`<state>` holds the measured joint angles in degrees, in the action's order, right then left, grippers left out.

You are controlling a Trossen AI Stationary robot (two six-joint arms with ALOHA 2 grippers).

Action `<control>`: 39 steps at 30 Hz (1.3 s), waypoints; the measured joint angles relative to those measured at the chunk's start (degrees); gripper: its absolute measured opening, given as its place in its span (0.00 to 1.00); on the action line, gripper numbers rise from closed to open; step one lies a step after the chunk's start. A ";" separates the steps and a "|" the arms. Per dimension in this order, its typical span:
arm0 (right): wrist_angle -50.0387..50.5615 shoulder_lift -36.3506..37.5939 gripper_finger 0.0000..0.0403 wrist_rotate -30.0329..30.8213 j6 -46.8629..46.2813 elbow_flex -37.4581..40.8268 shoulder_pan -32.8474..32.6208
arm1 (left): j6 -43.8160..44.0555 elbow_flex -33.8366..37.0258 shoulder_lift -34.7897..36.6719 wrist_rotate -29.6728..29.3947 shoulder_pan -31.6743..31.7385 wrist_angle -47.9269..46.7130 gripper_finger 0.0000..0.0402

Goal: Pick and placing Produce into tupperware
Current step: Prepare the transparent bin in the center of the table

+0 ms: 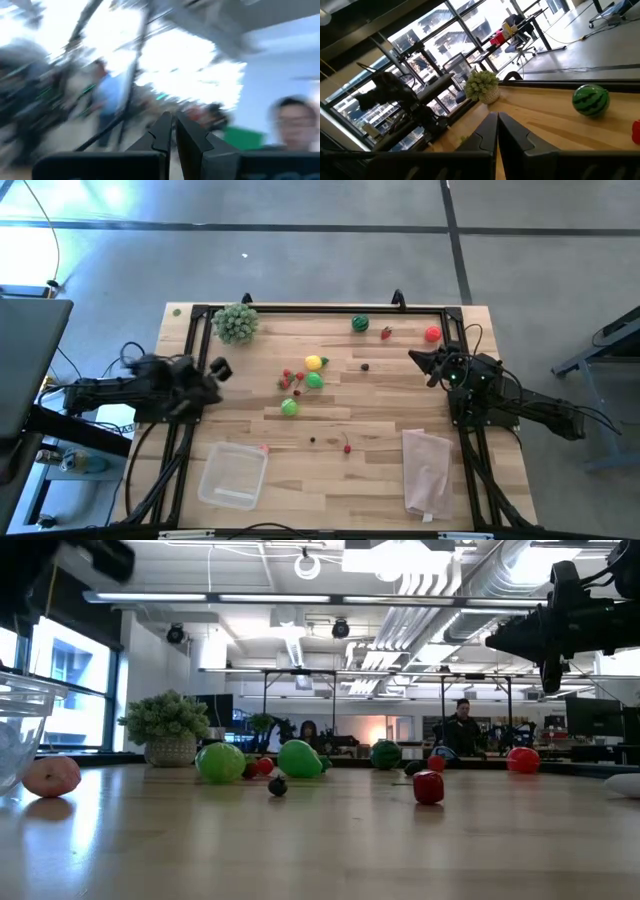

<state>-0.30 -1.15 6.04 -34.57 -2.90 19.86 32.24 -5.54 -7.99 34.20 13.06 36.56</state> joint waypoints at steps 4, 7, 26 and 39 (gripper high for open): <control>0.00 0.00 0.01 -0.54 1.28 0.00 0.00 | 2.15 -7.39 -0.02 2.36 0.01 0.13 0.04; -0.02 0.00 0.01 -0.40 2.03 0.00 0.00 | -2.15 -15.89 -1.24 2.25 0.02 -11.13 0.04; 0.71 0.00 0.01 -0.59 2.36 0.00 0.00 | -8.38 -54.63 -30.13 -6.99 -0.02 -99.12 0.04; 3.04 -0.01 0.01 -0.65 2.67 0.00 0.00 | 11.50 -46.36 -36.24 -20.84 -27.61 -96.50 0.04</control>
<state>2.74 -1.15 5.39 -31.90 -2.90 19.86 43.74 -51.90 -44.23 13.36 -14.55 -59.95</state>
